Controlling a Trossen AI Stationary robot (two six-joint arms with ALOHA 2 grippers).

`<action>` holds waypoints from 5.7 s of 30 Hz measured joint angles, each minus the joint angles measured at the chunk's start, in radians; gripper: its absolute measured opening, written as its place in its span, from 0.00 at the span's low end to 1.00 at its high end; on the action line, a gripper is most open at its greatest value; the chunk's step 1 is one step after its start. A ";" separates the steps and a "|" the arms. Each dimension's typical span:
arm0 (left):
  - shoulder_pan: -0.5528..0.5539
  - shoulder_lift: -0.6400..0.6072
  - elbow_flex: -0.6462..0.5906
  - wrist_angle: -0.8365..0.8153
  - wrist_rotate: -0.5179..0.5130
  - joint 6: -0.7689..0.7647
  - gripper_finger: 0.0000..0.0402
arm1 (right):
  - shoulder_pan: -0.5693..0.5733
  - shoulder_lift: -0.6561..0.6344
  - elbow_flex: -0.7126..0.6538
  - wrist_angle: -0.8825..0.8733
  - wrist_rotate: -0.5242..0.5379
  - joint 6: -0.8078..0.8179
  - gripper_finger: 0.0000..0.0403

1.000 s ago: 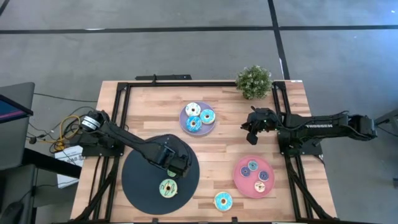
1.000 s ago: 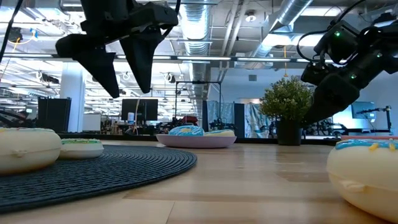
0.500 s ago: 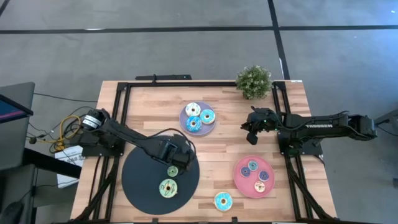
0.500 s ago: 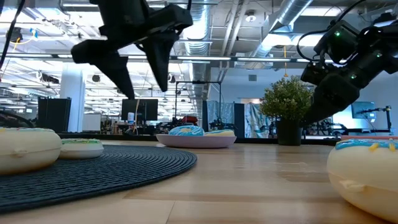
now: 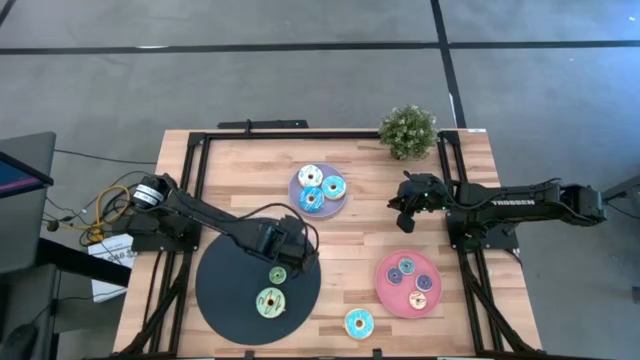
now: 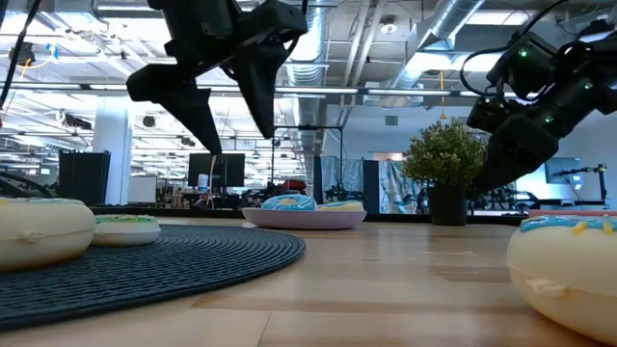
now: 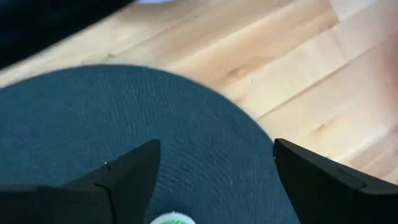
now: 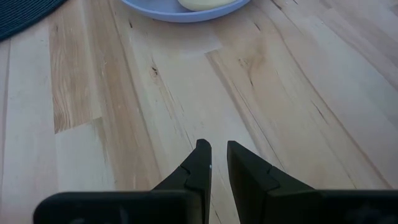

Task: Pick & Place donuts
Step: Put the small green donut on the pink plate

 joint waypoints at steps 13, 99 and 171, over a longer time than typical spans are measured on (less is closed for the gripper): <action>0.001 0.000 0.000 0.022 0.009 0.008 0.98 | 0.000 0.000 0.000 0.000 0.000 0.000 0.10; -0.046 0.211 -0.001 -0.104 0.431 -0.166 0.62 | 0.000 0.002 0.000 0.001 -0.024 0.001 0.10; 0.023 0.835 0.919 0.517 0.194 0.925 0.61 | -0.093 0.002 0.000 -0.124 0.108 0.125 0.10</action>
